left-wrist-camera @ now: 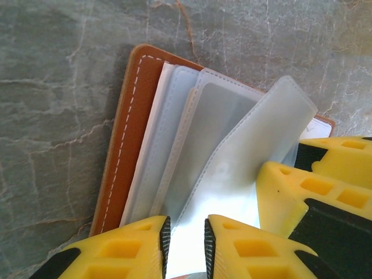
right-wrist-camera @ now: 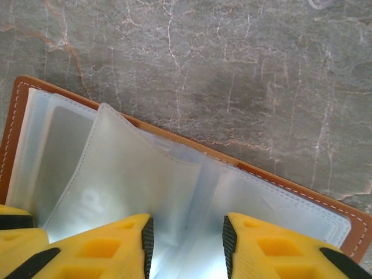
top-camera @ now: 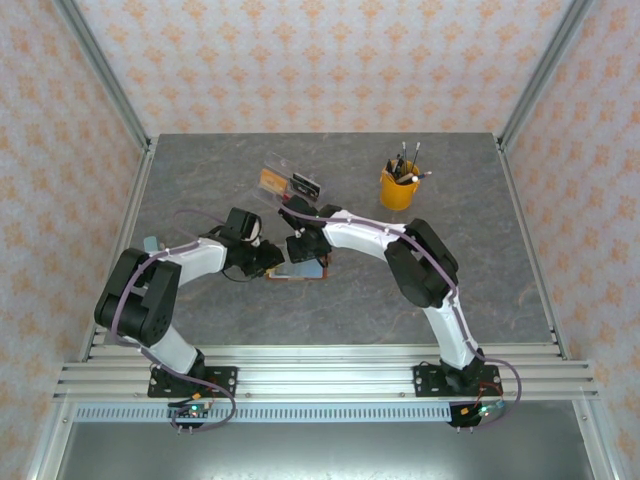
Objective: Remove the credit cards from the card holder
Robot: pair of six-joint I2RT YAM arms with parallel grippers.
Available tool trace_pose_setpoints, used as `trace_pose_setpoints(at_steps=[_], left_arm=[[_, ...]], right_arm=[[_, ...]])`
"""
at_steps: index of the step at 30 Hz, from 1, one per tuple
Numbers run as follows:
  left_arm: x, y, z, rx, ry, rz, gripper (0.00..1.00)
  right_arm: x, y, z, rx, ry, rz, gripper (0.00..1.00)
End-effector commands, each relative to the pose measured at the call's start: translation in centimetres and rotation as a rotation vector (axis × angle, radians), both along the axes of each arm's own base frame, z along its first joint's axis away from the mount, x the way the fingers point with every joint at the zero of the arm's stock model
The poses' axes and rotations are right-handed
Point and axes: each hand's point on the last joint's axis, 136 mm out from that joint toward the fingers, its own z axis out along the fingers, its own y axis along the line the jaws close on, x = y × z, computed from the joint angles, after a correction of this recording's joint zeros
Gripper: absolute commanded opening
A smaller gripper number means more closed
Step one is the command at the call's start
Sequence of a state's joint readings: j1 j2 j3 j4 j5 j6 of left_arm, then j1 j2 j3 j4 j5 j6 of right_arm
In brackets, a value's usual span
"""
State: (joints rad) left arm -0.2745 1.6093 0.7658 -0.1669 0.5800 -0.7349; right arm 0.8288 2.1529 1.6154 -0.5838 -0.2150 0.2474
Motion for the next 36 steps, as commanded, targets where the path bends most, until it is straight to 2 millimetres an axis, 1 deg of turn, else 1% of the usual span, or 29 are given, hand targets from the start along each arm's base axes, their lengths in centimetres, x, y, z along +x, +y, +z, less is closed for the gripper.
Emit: trace_pose_setpoints(at_steps=[1,6,12,15,19,22,25,28,31,33,36], left_arm=[[0.2,-0.2,-0.4,0.006,0.015,-0.015,0.28],[-0.2,-0.1,-1.0,0.026,0.044,-0.037,0.30],[-0.3,-0.4,-0.9,0.013,0.041,-0.063,0.30],[-0.2,-0.7,-0.9,0.000,0.038,-0.071,0.30],[-0.1,-0.9,-0.8,-0.011,0.034,-0.077,0.30],[-0.1,-0.9,-0.9,-0.011,0.034,-0.079,0.29],[-0.2,-0.9,-1.0,-0.010,0.038,-0.080,0.28],[-0.2,-0.9,-1.1,-0.010,0.041,-0.078,0.26],[-0.2,-0.9,-1.2,-0.014,0.042,-0.078,0.21],[-0.3,-1.0,-1.3,-0.015,0.045,-0.078,0.20],[-0.3,-0.9,-1.4,-0.015,0.048,-0.078,0.19]], right_arm=[[-0.9,-0.8,-0.4,0.003,0.051,-0.015,0.37],[-0.9,-0.4,0.0,0.064,0.075,-0.022,0.37],[-0.6,0.1,1.0,0.157,0.100,-0.043,0.35],[-0.4,0.7,2.5,0.235,0.096,-0.048,0.35],[0.1,0.9,5.1,0.316,0.060,-0.066,0.36],[0.6,0.5,6.7,0.344,0.022,-0.096,0.39],[1.0,-0.5,7.7,0.331,-0.025,-0.131,0.42],[1.1,-1.3,7.3,0.293,-0.021,-0.174,0.45],[0.9,-1.6,6.0,0.263,0.022,-0.228,0.46],[0.9,-1.5,4.8,0.249,0.060,-0.260,0.46],[0.9,-0.9,3.6,0.238,0.103,-0.280,0.46]])
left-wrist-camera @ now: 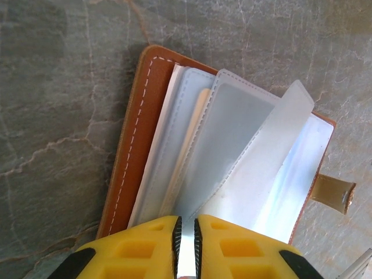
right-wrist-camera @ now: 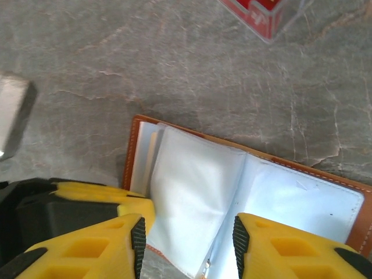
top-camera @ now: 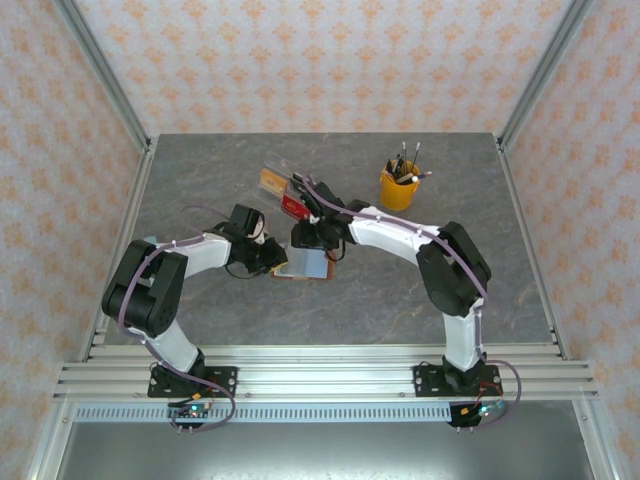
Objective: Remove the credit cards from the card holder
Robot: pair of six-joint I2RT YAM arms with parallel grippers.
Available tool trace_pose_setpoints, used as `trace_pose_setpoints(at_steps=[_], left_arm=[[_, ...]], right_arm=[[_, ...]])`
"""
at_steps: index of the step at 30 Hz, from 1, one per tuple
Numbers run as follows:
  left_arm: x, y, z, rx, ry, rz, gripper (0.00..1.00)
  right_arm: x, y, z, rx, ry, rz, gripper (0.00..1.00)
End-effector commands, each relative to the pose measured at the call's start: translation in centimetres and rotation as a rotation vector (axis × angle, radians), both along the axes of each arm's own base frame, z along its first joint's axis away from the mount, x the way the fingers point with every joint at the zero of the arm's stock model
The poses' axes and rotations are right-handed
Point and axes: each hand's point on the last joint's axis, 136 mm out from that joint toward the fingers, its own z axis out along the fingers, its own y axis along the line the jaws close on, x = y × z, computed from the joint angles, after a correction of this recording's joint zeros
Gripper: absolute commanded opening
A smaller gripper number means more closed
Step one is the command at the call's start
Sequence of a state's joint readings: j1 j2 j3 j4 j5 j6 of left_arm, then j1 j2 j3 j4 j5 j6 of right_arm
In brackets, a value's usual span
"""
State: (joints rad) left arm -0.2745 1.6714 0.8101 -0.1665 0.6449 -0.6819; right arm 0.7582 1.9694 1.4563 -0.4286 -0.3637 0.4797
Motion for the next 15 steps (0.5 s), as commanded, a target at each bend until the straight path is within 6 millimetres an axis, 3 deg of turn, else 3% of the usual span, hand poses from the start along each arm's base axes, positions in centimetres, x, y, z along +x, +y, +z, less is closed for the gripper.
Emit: trace_pose_setpoints(at_steps=[1,9,15], left_arm=[[-0.9,0.3,-1.2,0.023,0.043,-0.007,0.19],[-0.9,0.3,-1.3,0.022,0.047,-0.002,0.18],[-0.5,0.1,-0.5,0.007,0.030,0.006,0.18]], right_arm=[[0.3,-0.1,-1.8,-0.046,0.067,-0.061,0.46],[0.4,-0.9,-4.7,-0.163,0.106,-0.073,0.45],[0.2,-1.6,-6.1,-0.216,0.122,-0.062,0.37]])
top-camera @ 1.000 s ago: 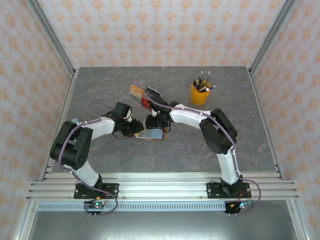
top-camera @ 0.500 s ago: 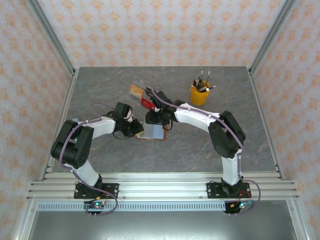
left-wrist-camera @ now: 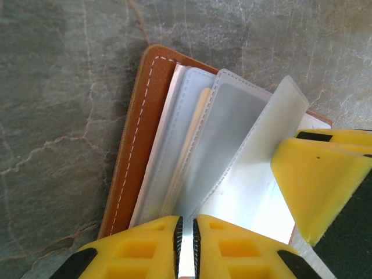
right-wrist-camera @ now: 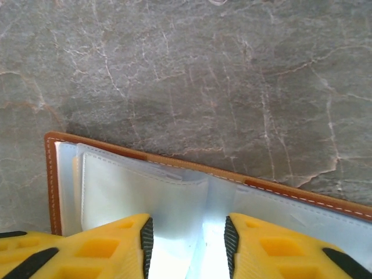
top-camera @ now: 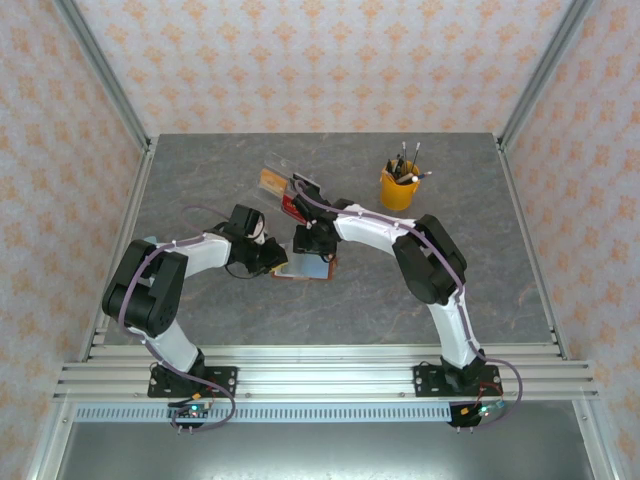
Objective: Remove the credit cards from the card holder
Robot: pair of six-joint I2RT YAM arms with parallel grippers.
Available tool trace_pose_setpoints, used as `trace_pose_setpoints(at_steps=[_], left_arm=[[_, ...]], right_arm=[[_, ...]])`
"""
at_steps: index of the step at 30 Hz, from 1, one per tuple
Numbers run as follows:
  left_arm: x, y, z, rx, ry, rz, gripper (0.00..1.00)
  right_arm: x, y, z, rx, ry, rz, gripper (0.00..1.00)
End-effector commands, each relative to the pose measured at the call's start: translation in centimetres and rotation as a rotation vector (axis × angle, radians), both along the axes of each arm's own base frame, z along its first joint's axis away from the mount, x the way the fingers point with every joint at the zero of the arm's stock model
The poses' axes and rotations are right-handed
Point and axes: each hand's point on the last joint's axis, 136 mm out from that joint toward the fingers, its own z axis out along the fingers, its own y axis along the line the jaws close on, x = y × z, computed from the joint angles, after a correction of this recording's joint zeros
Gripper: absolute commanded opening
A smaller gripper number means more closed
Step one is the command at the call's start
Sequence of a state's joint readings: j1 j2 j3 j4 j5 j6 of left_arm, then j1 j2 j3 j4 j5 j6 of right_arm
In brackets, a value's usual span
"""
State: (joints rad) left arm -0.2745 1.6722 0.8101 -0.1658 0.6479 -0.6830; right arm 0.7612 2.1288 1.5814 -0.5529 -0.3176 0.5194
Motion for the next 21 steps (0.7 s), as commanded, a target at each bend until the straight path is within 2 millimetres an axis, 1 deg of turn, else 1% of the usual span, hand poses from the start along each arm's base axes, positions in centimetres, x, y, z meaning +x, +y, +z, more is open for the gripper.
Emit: trace_pose_setpoints(at_steps=[1,4,7,11,15,18,21], left_arm=[[-0.4,0.1,-0.2,0.005,0.021,0.007,0.19],[-0.3,0.4,0.7,0.032,0.004,0.004,0.21],[-0.7,1.2,1.1,0.083,0.005,-0.009,0.25],[-0.6,0.7,1.6,0.056,-0.001,-0.028,0.29],[-0.6,0.2,1.5,0.029,0.004,-0.033,0.32],[-0.7,-0.5,1.5,-0.006,0.005,-0.046,0.35],[-0.8,-0.8,1.3,0.003,0.013,-0.062,0.36]], right_arm=[[-0.3,-1.3,-1.8,-0.097,0.026,-0.003,0.35],[-0.4,-1.8,-2.6,-0.130,0.031,0.005,0.31],[-0.6,-2.2,-3.2,-0.155,0.039,0.016,0.28],[-0.9,-1.9,-3.4,-0.125,0.043,0.033,0.27],[-0.9,-1.2,-3.2,-0.051,0.047,0.041,0.24],[-1.0,-0.8,-2.9,-0.004,0.046,0.044,0.23],[-1.1,-0.6,-2.8,0.019,0.045,0.049,0.23]])
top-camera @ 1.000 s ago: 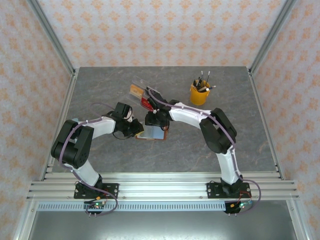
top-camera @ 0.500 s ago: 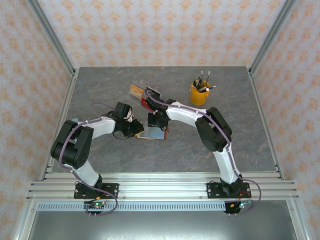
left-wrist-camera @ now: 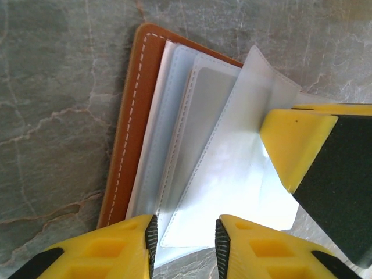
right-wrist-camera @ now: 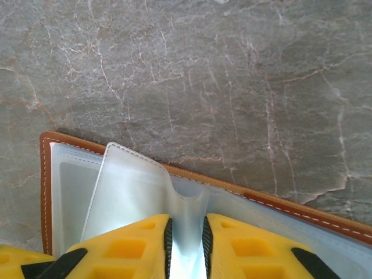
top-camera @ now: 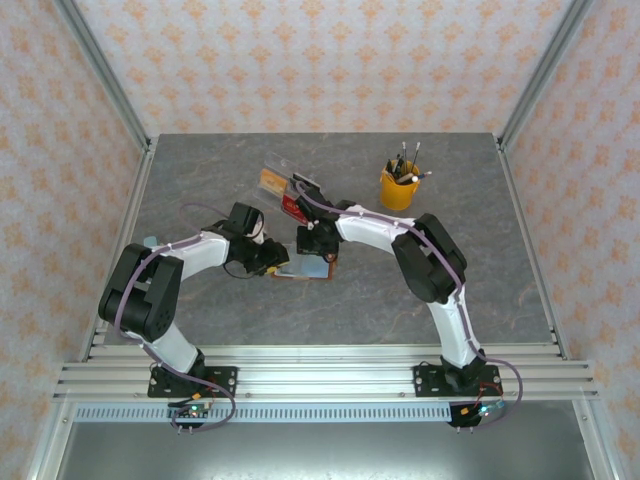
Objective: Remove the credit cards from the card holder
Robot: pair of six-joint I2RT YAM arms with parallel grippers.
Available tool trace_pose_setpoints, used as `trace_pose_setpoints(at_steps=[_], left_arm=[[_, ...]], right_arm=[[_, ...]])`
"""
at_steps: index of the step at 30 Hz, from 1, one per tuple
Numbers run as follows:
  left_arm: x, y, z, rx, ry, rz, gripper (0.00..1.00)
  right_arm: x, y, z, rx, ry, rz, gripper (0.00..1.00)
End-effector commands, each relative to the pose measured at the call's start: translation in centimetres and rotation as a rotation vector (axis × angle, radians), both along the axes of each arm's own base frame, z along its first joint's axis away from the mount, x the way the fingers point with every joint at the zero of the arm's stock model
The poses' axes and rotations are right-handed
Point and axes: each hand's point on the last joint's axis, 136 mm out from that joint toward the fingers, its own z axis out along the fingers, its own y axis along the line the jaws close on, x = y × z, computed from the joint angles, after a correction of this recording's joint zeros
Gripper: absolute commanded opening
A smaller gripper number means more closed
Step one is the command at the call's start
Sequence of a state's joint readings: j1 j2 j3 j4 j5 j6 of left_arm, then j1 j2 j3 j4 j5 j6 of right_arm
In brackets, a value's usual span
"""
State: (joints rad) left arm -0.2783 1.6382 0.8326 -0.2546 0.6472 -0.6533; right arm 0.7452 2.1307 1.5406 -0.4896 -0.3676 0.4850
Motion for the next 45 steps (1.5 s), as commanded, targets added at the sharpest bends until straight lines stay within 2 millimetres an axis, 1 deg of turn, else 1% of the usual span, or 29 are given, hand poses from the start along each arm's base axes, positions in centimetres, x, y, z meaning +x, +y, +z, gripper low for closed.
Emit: trace_pose_setpoints(at_steps=[1,10,19,25,29,32,34,39,43,45], left_arm=[[-0.1,-0.9,0.4,-0.012,-0.002,-0.037,0.36],[-0.2,-1.4,0.0,-0.008,0.008,-0.055,0.35],[0.1,-1.6,-0.5,-0.005,0.021,-0.054,0.36],[0.3,-2.2,-0.1,-0.041,0.006,-0.057,0.36],[0.5,-2.7,0.3,-0.080,-0.008,-0.062,0.35],[0.7,-3.0,0.3,-0.099,-0.008,-0.064,0.35],[0.8,-3.2,0.2,-0.105,-0.011,-0.063,0.32],[1.3,-3.7,0.5,-0.131,-0.029,-0.053,0.29],[1.3,-4.7,0.8,-0.156,-0.041,-0.073,0.30],[1.5,-5.1,1.0,-0.174,-0.042,-0.069,0.30]], right_arm=[[-1.1,-0.7,-2.0,-0.016,0.040,0.017,0.23],[-1.1,-0.5,-1.7,0.033,0.045,0.011,0.22],[-1.1,0.4,-0.5,0.118,0.049,0.025,0.24],[-1.2,0.6,-0.3,0.155,0.065,0.022,0.24],[-1.2,0.7,0.1,0.182,0.062,0.020,0.24],[-1.0,0.9,1.3,0.224,0.048,0.016,0.25],[-0.8,1.0,2.3,0.252,0.031,0.013,0.27],[-0.2,0.4,4.8,0.272,-0.034,-0.017,0.30],[0.3,-0.7,6.3,0.262,-0.086,-0.056,0.37],[0.6,-1.8,6.9,0.240,-0.120,-0.093,0.39]])
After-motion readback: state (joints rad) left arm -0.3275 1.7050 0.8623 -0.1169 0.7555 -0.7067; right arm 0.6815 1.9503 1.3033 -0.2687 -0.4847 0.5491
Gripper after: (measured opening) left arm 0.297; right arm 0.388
